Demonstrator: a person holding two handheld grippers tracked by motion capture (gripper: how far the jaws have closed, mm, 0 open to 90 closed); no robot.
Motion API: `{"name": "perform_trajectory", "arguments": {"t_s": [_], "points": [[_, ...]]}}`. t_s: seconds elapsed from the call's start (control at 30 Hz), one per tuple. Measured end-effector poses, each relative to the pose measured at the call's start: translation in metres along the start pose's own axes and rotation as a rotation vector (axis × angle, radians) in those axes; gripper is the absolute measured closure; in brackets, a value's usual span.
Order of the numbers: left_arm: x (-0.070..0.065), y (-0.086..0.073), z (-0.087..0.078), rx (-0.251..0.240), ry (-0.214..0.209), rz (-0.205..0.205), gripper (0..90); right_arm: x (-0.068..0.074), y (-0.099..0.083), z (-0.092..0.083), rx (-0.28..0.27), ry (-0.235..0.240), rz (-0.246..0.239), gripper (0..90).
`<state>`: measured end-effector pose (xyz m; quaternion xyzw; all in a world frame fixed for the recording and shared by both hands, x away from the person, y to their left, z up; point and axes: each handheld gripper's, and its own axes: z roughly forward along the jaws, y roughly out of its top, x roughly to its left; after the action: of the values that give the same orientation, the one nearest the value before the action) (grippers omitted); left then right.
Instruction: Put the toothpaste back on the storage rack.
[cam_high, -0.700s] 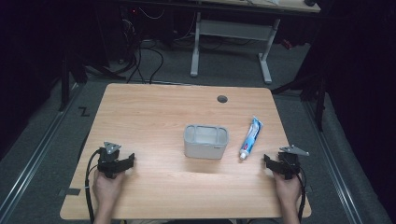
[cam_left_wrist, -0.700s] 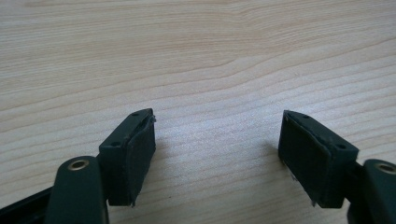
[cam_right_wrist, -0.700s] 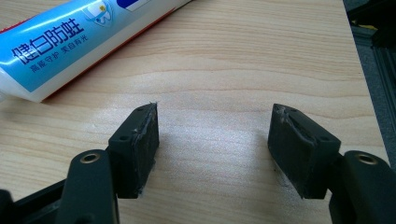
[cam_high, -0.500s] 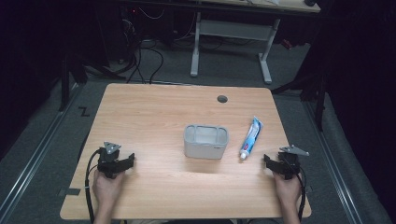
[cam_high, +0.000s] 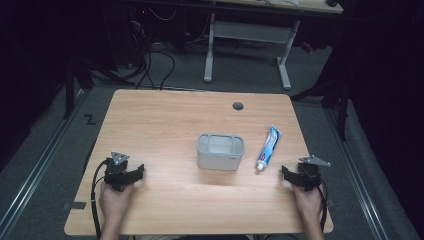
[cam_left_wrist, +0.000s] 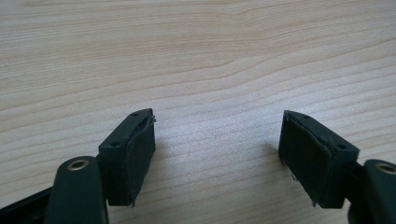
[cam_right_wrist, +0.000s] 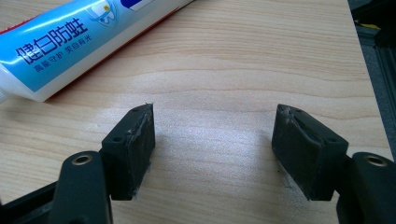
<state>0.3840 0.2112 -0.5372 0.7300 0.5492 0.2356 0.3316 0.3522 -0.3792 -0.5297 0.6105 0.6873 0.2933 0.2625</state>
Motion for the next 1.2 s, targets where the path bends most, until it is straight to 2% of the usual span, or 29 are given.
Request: {"name": "perform_trajectory", "arguments": {"t_s": [0.07,0.1,0.17,0.23,0.33,0.43,0.5,0.63,0.77,0.97,1.07,1.2], "points": [[0.000,0.000,0.000,0.000,0.000,0.000,27.7,-0.001,0.000,0.000,-0.003,0.005,0.004,31.2],[0.000,0.000,0.000,0.000,-0.001,-0.001,27.7,-0.005,0.000,-0.001,-0.011,0.030,0.052,31.3],[0.000,0.000,0.000,0.001,-0.001,-0.002,27.7,-0.008,-0.001,-0.002,-0.019,0.047,0.083,32.0],[0.000,0.000,0.000,-0.001,-0.001,-0.002,27.6,-0.008,-0.002,-0.003,-0.022,0.043,0.093,33.4],[0.000,0.000,0.000,0.001,-0.001,-0.001,27.6,-0.004,-0.002,-0.004,-0.015,0.008,0.069,36.3],[0.000,0.000,0.000,0.003,0.000,0.002,27.8,-0.003,-0.002,-0.004,-0.010,0.001,0.067,38.0],[0.000,0.000,0.000,0.000,0.000,0.000,27.9,0.000,-0.001,-0.005,-0.002,0.009,0.069,39.2],[0.000,0.000,0.000,0.003,0.002,0.002,28.1,0.004,0.000,-0.005,0.006,0.002,0.034,40.5],[0.000,0.000,0.000,0.003,0.001,0.002,27.9,0.007,0.001,-0.009,0.006,0.007,0.019,41.7],[0.000,0.000,0.000,0.000,0.000,0.000,27.5,0.013,0.002,-0.013,0.001,0.032,0.013,41.6],[0.000,0.000,0.000,0.000,-0.001,-0.001,27.5,0.016,0.002,-0.014,0.004,0.025,0.007,41.2],[0.000,0.000,0.000,0.003,0.000,0.003,27.5,0.020,0.005,-0.017,-0.008,0.047,-0.001,40.6]]}}
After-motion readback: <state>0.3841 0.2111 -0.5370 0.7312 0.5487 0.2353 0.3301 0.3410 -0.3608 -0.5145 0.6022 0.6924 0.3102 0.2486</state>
